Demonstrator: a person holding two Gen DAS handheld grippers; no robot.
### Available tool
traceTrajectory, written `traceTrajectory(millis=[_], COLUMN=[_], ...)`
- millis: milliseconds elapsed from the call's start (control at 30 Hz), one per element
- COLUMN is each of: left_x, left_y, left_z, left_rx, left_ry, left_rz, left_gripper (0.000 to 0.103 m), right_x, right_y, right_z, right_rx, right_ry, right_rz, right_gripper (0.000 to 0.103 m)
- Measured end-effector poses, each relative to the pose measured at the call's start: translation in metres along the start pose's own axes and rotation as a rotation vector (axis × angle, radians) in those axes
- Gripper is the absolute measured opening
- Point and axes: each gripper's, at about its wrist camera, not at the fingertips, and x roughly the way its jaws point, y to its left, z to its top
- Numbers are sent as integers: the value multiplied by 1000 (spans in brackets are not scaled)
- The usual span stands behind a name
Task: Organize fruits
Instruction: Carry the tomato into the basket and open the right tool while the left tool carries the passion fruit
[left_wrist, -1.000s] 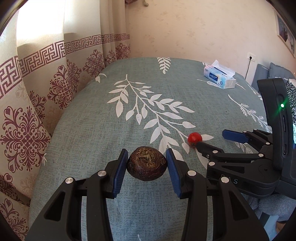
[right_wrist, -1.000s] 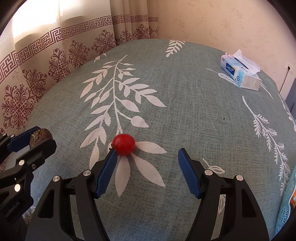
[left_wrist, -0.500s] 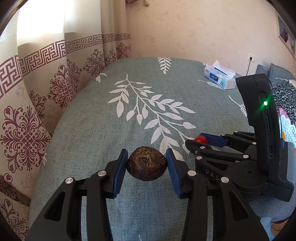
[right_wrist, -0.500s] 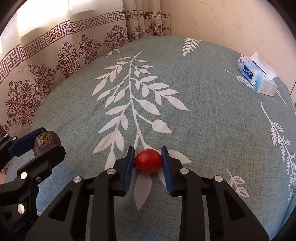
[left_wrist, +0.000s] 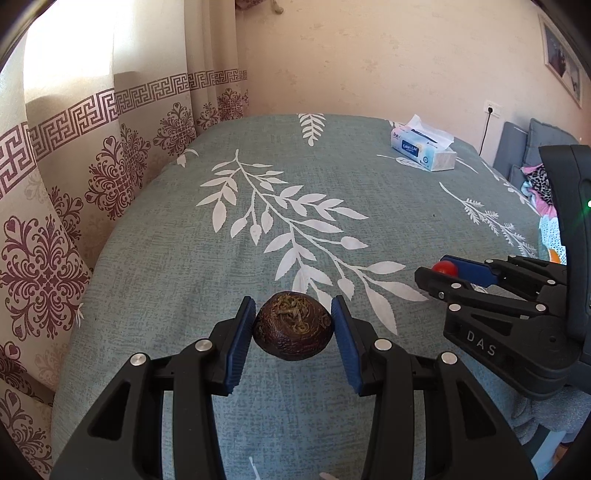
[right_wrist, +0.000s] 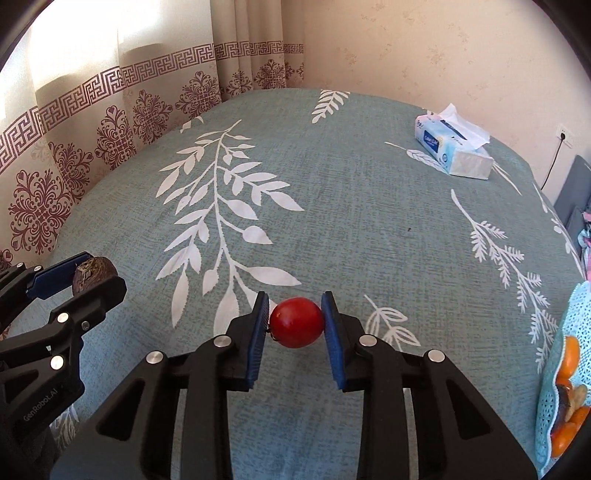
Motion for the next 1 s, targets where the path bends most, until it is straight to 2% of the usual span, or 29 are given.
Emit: traceTrajectory(millis=[467,1000], left_x=[-9,-18], left_y=[-36,-92], left_z=[-5,-5], left_rx=[33,131], left_ry=[4,-26], left_rz=[-49,-69], left_gripper=[43,43], right_x=[-45,-99], right_y=[-41,-120], right_z=[-23,-49], right_rx=[70,224], right_ry=[-55,-133], right_rz=[-55,-151], right_gripper=[30,30])
